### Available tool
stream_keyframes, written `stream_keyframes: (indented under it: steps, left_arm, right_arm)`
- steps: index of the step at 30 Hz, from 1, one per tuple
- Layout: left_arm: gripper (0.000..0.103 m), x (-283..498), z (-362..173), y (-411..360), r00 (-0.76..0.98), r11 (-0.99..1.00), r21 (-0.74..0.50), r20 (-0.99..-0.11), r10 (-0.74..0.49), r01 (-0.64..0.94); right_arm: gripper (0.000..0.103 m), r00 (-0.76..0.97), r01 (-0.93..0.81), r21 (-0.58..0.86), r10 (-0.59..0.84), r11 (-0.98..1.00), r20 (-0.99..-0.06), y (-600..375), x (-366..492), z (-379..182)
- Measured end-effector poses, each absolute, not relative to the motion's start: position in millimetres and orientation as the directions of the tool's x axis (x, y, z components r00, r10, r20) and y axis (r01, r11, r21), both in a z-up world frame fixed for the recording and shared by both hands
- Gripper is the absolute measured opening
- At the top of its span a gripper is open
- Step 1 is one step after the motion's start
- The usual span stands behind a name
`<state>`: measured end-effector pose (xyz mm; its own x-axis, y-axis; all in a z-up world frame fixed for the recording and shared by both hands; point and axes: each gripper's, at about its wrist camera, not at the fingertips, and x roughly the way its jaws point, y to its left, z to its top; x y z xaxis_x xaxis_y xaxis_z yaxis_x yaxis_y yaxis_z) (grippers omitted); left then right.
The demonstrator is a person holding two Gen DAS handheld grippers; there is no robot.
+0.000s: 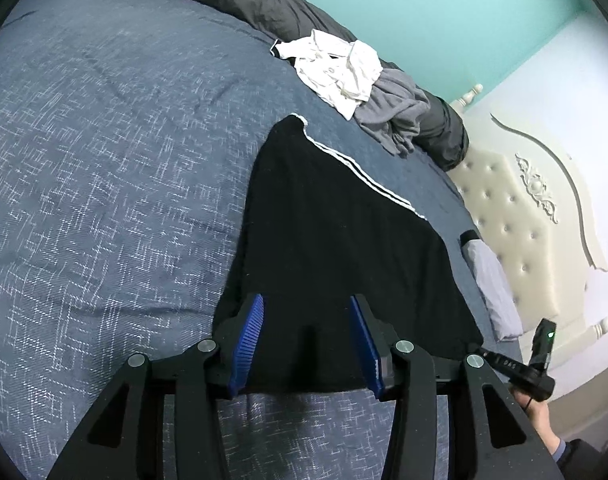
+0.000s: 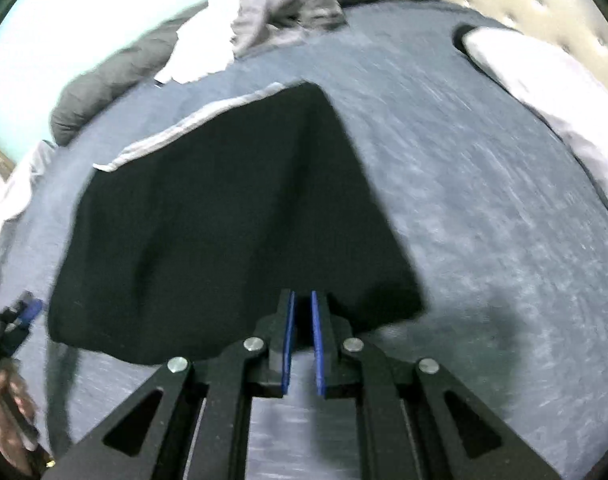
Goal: Fold clothes
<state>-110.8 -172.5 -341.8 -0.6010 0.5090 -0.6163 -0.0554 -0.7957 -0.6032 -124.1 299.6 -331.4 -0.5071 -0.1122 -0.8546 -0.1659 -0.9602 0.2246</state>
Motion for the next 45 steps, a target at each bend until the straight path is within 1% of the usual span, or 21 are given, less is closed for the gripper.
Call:
stream_keyframes:
  steps: [4, 8, 13, 17, 22, 26, 28, 34, 36, 39, 40, 43, 45]
  left_arm:
    - [0.049, -109.8, -342.5, -173.5, -0.601, -0.799, -0.599, -0.619, 0.506, -0.055]
    - [0.049, -109.5, -343.6, -178.2, -0.604, -0.795, -0.604, -0.618, 0.504, -0.045]
    - [0.049, -108.7, -345.1, -182.0, -0.606, -0.792, -0.609, -0.616, 0.503, -0.039]
    - [0.050, -108.2, -346.4, -184.4, -0.605, -0.791, -0.611, -0.617, 0.503, -0.035]
    - [0.050, -106.4, -346.9, -192.1, -0.611, -0.786, -0.618, -0.614, 0.499, -0.021]
    - [0.050, -104.1, -352.2, -193.2, -0.595, -0.776, -0.631, -0.619, 0.514, -0.014]
    - [0.050, -102.5, -355.5, -192.1, -0.581, -0.766, -0.642, -0.619, 0.529, -0.014]
    - [0.050, -90.2, -352.4, -191.7, -0.558, -0.764, -0.645, -0.629, 0.542, -0.016]
    - [0.051, -83.9, -350.1, -192.0, -0.554, -0.742, -0.670, -0.613, 0.563, -0.012]
    - [0.055, -74.9, -349.3, -185.9, -0.537, -0.699, -0.715, -0.584, 0.608, -0.012]
    - [0.055, -72.8, -350.5, -182.5, -0.530, -0.685, -0.728, -0.577, 0.621, -0.011]
    - [0.055, -69.7, -360.1, -170.5, -0.499, -0.649, -0.761, -0.566, 0.656, 0.011]
    - [0.055, -70.6, -369.3, -165.1, -0.482, -0.639, -0.769, -0.574, 0.662, 0.038]
  right_arm:
    - [0.006, -0.478, -0.250, 0.232, -0.088, -0.940, -0.874, 325.0, -119.0, -341.0]
    - [0.006, -0.492, -0.259, 0.209, -0.058, -0.943, -0.869, 324.4, -122.0, -336.0]
    - [0.006, -0.554, -0.264, 0.185, -0.008, -0.947, -0.832, 308.1, -115.0, -308.8]
    - [0.006, -0.590, -0.136, 0.257, -0.130, -0.957, -0.797, 271.2, -117.4, -296.7]
    - [0.006, -0.541, 0.031, 0.361, -0.319, -0.932, -0.778, 207.7, -127.1, -304.1]
    - [0.006, -0.491, 0.113, 0.364, -0.371, -0.924, -0.788, 163.0, -132.9, -313.7]
    - [0.006, -0.471, 0.125, 0.347, -0.363, -0.930, -0.804, 152.9, -136.3, -317.9]
    - [0.006, -0.504, 0.048, 0.366, -0.339, -0.930, -0.795, 184.9, -137.1, -318.4]
    - [0.006, -0.516, 0.026, 0.369, -0.329, -0.929, -0.791, 197.8, -131.6, -316.0]
    - [0.007, -0.530, -0.003, 0.382, -0.323, -0.924, -0.784, 217.2, -123.3, -311.6]
    - [0.009, -0.534, -0.012, 0.387, -0.321, -0.922, -0.782, 223.2, -121.1, -310.5]
    - [0.009, -0.543, -0.028, 0.398, -0.320, -0.917, -0.776, 235.4, -116.8, -306.3]
    - [0.009, -0.551, -0.028, 0.403, -0.322, -0.915, -0.769, 238.9, -115.9, -301.0]
